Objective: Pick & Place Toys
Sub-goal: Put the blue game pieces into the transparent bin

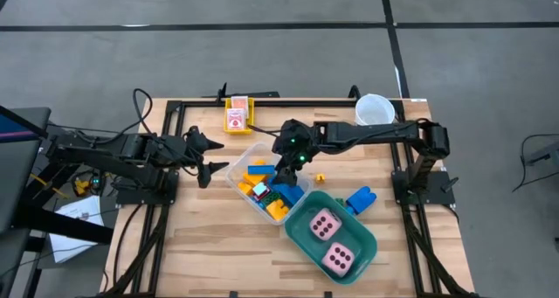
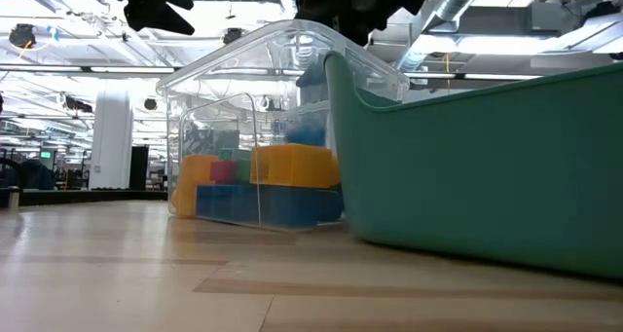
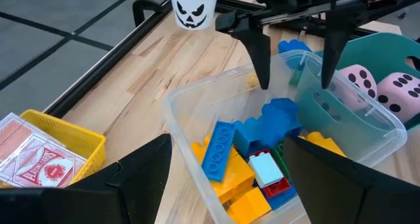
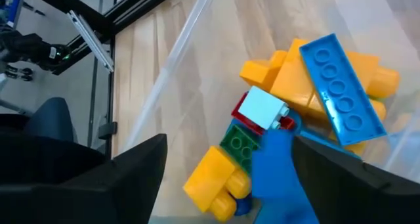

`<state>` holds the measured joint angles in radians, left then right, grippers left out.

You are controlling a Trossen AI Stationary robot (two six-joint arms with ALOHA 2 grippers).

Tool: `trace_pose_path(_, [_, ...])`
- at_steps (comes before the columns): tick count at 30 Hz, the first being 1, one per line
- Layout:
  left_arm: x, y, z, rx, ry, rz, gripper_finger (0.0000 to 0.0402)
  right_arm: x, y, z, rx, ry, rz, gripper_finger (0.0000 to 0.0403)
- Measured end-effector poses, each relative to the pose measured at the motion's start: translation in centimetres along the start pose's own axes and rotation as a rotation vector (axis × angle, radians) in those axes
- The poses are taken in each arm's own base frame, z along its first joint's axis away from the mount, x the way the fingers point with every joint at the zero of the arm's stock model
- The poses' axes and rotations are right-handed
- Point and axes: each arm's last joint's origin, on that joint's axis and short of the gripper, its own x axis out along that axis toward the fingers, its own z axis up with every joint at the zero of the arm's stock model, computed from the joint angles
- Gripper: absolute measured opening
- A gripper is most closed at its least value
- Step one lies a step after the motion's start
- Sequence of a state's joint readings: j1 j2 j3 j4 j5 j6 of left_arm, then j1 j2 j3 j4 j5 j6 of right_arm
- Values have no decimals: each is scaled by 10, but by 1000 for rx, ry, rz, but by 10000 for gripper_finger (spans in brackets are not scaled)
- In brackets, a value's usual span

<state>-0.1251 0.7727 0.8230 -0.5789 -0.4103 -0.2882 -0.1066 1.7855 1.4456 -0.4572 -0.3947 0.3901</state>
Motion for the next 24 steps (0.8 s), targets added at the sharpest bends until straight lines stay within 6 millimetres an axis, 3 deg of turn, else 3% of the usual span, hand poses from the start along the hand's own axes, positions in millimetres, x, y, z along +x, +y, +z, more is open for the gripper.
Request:
trace_pose_path(12, [0,0,0,-9,-4,-1,289,-5,-4,0,25,14,4,317])
trace_pose_path(19, [0,0,0,-8,-3,-1,289,-57,1,-18,42,149,-116,317])
trace_pose_path(24, [0,0,1,-10,-12,1,289,-105,14,-56,-12,304,-229,317])
